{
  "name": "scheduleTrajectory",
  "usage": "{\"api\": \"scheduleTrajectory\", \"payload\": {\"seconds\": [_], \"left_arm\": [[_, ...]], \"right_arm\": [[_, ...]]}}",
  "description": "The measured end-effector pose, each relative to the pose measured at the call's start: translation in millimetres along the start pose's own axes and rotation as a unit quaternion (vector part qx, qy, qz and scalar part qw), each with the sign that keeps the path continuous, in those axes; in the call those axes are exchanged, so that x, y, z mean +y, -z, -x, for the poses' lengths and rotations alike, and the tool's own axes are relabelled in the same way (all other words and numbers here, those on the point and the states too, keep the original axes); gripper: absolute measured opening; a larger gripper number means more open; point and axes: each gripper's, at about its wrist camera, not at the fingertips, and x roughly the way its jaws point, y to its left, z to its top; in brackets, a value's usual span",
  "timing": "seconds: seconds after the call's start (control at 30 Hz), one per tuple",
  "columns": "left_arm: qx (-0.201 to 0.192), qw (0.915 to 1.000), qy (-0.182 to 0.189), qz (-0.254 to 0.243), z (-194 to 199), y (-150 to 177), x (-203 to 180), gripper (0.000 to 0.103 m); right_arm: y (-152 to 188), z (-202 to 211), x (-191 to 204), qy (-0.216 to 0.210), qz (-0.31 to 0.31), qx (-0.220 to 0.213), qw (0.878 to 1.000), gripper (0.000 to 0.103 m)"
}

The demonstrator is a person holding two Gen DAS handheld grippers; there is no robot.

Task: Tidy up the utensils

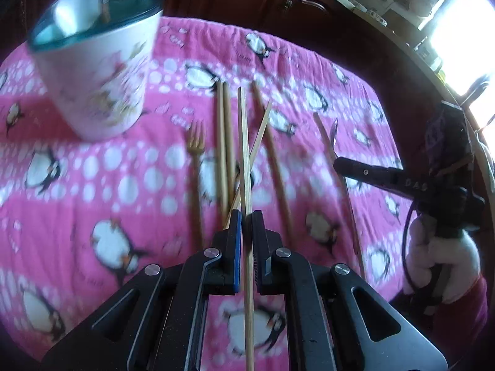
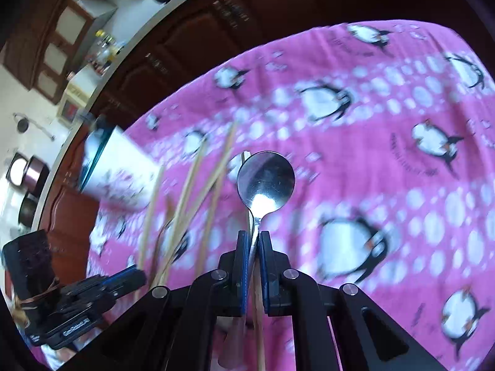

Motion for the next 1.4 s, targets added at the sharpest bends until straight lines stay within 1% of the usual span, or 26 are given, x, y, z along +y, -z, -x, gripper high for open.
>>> {"api": "scheduleTrajectory", "payload": {"seconds": [0.13, 0.2, 0.27, 0.33, 0.4, 0.43, 0.5, 0.53, 0.6, 0.63, 0.7, 0.73, 0.77, 0.83, 0.9, 0.97, 1.03, 1.07, 1.13, 1.2, 1.3, 1.4], "left_arm": [[0.007, 0.9997, -0.019, 0.011, 15, 21, 19, 0.005], [0.006, 0.9992, -0.036, 0.015, 21, 29, 30, 0.005], [0.004, 0.9984, -0.051, 0.023, 27, 36, 41, 0.005], [0.003, 0.9977, -0.059, 0.034, 30, 41, 51, 0.005], [0.0, 0.9968, -0.067, 0.044, 33, 45, 60, 0.005], [-0.001, 0.9964, -0.07, 0.047, 34, 47, 64, 0.005], [0.001, 0.996, -0.073, 0.052, 33, 48, 70, 0.005], [0.001, 0.9959, -0.073, 0.054, 32, 49, 72, 0.005], [0.002, 0.9963, -0.066, 0.055, 31, 48, 75, 0.005], [0.003, 0.9964, -0.063, 0.057, 30, 47, 77, 0.007], [0.005, 0.9967, -0.053, 0.061, 30, 43, 79, 0.016], [0.004, 0.9968, -0.05, 0.062, 30, 40, 80, 0.025], [0.001, 0.9968, -0.05, 0.063, 31, 36, 82, 0.031], [-0.001, 0.9967, -0.057, 0.058, 31, 26, 84, 0.033], [-0.001, 0.9969, -0.064, 0.045, 29, 14, 83, 0.038], [-0.001, 0.9966, -0.073, 0.039, 25, 3, 85, 0.039], [0.003, 0.9962, -0.079, 0.037, 19, -7, 87, 0.039], [0.005, 0.9961, -0.079, 0.037, 16, -11, 88, 0.039], [0.012, 0.9954, -0.088, 0.036, 8, -20, 90, 0.04], [0.017, 0.9949, -0.095, 0.03, 0, -26, 90, 0.04], [0.021, 0.9942, -0.104, 0.016, -7, -34, 87, 0.04], [0.026, 0.9941, -0.105, 0.002, -12, -37, 85, 0.04]], "right_arm": [[14, -8, 23, -0.013, 0.028, 0.019, 0.999, 0.005], [19, -15, 30, -0.003, 0.039, 0.028, 0.999, 0.005], [22, -19, 31, -0.007, 0.037, 0.035, 0.999, 0.005], [21, -16, 31, 0.001, 0.036, 0.023, 0.999, 0.005], [15, -11, 28, 0.002, 0.026, 0.002, 1.0, 0.006], [11, -9, 27, 0.002, 0.026, -0.001, 1.0, 0.007], [6, -8, 29, 0.013, 0.036, -0.005, 0.999, 0.022], [2, -8, 30, 0.024, 0.047, -0.006, 0.999, 0.023], [-4, -12, 30, 0.032, 0.063, -0.002, 0.997, 0.024], [-9, -15, 29, 0.033, 0.07, 0.002, 0.997, 0.024], [-17, -21, 29, 0.032, 0.091, 0.012, 0.995, 0.024], [-21, -25, 30, 0.032, 0.106, 0.017, 0.994, 0.024], [-25, -29, 32, 0.03, 0.122, 0.021, 0.992, 0.023], [-30, -34, 36, 0.023, 0.147, 0.026, 0.989, 0.023], [-35, -41, 39, 0.017, 0.175, 0.034, 0.984, 0.023], [-38, -48, 42, 0.013, 0.196, 0.047, 0.979, 0.023], [-39, -54, 42, 0.012, 0.212, 0.062, 0.975, 0.019], [-39, -57, 41, 0.014, 0.217, 0.072, 0.973, 0.013], [-38, -59, 39, 0.014, 0.22, 0.083, 0.972, 0.008], [-37, -56, 34, 0.009, 0.215, 0.088, 0.973, 0.004], [-29, -43, 23, -0.001, 0.192, 0.091, 0.977, 0.003], [-11, -31, 15, -0.024, 0.164, 0.102, 0.981, 0.003]]}}
